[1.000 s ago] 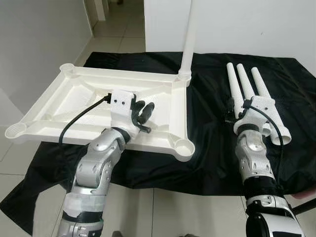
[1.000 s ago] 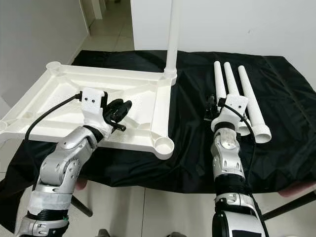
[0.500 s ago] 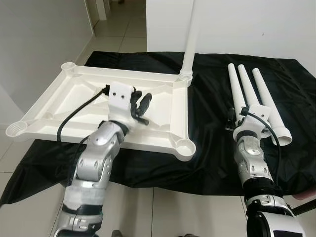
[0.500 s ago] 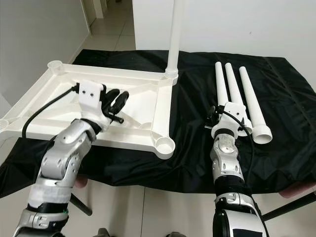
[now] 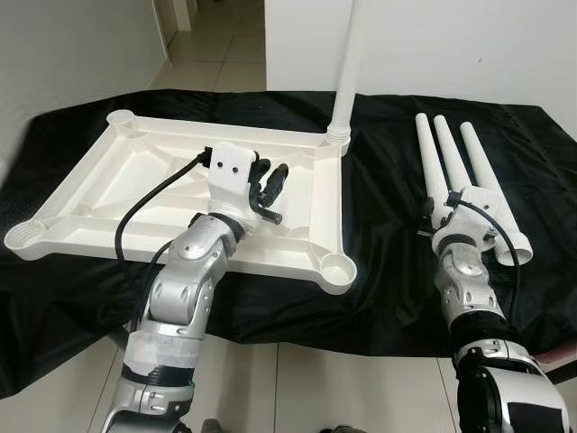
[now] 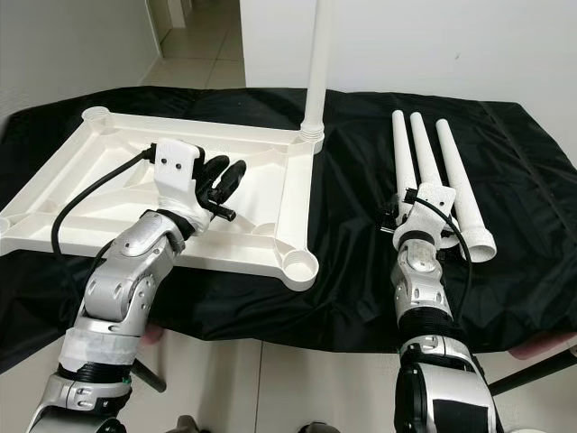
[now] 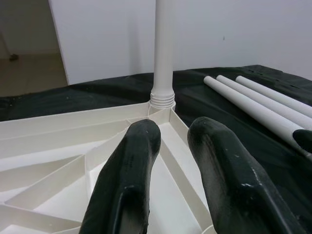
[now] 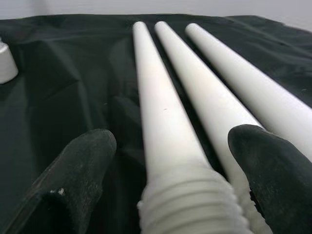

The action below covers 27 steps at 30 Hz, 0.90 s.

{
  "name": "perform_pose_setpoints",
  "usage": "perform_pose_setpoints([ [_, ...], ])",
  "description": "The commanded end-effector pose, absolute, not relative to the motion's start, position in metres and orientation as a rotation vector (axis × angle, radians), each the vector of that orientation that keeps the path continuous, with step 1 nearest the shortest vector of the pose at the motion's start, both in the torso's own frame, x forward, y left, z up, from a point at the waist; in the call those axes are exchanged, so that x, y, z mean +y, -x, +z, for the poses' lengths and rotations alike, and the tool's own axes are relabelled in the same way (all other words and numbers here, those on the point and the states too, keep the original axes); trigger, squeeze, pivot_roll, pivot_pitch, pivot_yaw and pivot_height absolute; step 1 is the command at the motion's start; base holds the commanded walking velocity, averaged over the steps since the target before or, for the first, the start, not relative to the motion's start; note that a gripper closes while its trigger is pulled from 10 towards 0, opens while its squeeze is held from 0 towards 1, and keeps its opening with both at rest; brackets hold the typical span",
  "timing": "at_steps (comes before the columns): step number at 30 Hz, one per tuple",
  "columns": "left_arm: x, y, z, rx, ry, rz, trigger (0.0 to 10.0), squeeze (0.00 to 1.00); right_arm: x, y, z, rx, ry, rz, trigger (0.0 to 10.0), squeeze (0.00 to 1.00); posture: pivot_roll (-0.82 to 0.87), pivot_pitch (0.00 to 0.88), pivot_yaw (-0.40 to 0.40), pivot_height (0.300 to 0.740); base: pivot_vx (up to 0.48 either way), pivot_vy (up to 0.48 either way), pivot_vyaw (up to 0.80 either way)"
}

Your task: Building children table

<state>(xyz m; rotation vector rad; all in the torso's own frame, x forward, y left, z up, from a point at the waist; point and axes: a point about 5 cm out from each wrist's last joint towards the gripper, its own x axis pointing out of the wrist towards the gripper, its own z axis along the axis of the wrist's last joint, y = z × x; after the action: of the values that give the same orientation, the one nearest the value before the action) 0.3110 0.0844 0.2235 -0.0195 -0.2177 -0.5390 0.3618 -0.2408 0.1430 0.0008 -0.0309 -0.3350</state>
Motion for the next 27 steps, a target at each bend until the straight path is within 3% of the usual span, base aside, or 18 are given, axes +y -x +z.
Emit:
perform_pose_setpoints([
  [1,0.084,-0.309,0.225,-0.216,0.013,-0.504,10.0,0.00,-0.236,-0.365,0.143,-0.027,-0.001,-0.298,10.0,0.00,0.01,0.117,0.032,0.740,0.000,0.000,0.00],
  [27,0.088,-0.296,0.236,-0.227,-0.086,-0.496,10.0,0.00,-0.222,-0.364,0.121,0.044,-0.008,-0.261,10.0,0.00,0.10,0.213,0.057,0.740,0.000,0.000,0.00],
])
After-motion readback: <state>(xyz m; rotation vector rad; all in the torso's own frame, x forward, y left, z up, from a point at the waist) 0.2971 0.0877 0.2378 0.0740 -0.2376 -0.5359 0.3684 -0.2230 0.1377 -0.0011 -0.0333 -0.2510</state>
